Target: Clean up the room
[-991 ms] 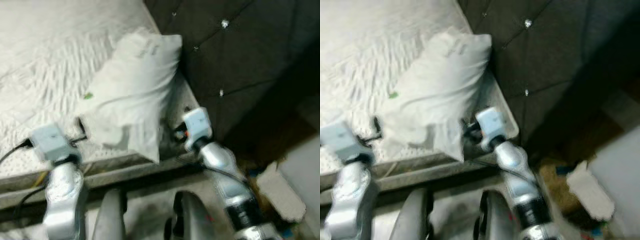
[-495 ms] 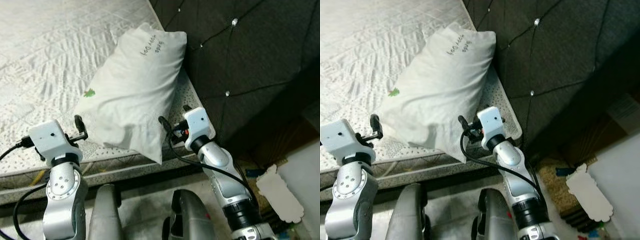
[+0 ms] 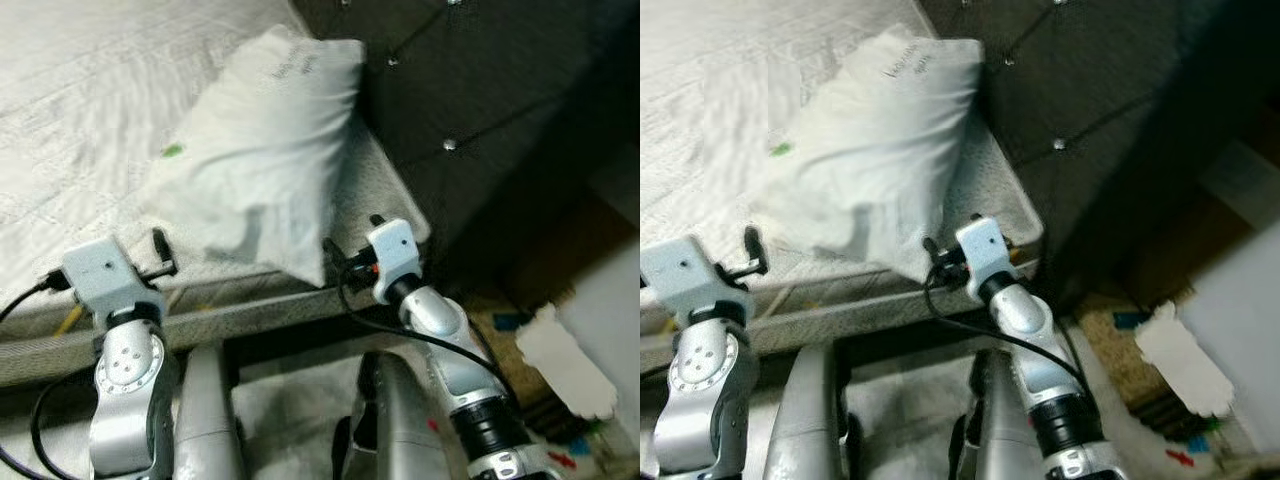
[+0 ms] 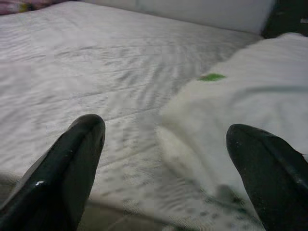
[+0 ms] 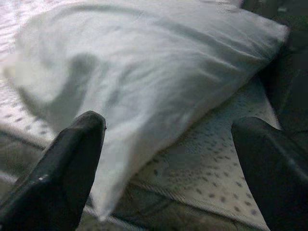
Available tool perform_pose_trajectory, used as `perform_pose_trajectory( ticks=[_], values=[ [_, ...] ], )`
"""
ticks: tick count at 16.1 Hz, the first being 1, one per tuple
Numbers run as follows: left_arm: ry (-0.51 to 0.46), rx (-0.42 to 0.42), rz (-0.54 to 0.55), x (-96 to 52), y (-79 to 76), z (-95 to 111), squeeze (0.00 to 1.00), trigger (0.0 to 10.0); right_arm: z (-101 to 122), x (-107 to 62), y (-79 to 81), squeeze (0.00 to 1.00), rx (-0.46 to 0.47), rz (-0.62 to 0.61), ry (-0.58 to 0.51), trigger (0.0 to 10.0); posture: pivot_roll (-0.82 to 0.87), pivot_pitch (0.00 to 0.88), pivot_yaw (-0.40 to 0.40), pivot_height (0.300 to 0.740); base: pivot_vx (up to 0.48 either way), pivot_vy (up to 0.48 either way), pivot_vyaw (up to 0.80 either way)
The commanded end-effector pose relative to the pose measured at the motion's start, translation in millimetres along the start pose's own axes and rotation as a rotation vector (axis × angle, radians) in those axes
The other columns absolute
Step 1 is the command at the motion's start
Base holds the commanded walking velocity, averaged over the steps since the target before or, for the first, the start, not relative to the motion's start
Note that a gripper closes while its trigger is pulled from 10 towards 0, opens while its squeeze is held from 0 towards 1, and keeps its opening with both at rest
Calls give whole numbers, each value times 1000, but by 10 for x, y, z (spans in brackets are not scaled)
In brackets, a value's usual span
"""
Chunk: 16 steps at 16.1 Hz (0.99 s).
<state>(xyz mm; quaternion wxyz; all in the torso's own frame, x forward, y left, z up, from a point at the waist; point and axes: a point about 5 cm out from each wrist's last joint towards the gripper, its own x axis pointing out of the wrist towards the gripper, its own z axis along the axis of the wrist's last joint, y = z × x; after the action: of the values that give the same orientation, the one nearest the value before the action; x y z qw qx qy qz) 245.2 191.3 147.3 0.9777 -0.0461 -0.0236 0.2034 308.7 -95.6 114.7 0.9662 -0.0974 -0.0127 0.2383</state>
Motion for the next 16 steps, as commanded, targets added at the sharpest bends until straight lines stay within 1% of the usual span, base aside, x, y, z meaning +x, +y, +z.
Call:
perform_pose_trajectory(
  ticks=[1, 2, 4, 10, 12, 13, 16],
  values=[
    [23, 2, 20, -13, 22, -42, 0, 10000, 40, 40, 17, 0, 1, 11, -17, 10000, 83, 151, -93, 536, 0, 0, 663],
    [15, 2, 8, -16, 15, -34, 0, 10000, 42, 45, 12, 0, 15, 4, -17, 10000, 82, 151, -93, 536, 0, 0, 0],
    [8, 0, -2, -16, 13, -27, 0, 10000, 43, 49, 6, 0, 11, -1, -16, 10000, 82, 151, -91, 536, 0, 0, 0],
    [0, -5, -17, -10, 4, -14, 0, 10000, 27, 48, 0, 0, 11, -12, -15, 10000, 81, 153, -88, 536, 445, 0, 0],
    [14, -10, -16, -8, -13, -28, 0, 10000, 26, 53, -1, 0, 11, -13, -15, 10000, 81, 153, -87, 536, 360, 0, 0],
    [13, -20, -13, -9, -21, -30, 0, 10000, 24, 53, -1, 0, 11, -12, -14, 10000, 82, 150, -87, 536, 0, 0, 0],
    [16, -14, 0, -16, -34, -37, 0, 10000, -1, 47, -9, 0, 8, -6, -2, 10000, 85, 145, -87, 536, 0, 0, 0]
  ],
)
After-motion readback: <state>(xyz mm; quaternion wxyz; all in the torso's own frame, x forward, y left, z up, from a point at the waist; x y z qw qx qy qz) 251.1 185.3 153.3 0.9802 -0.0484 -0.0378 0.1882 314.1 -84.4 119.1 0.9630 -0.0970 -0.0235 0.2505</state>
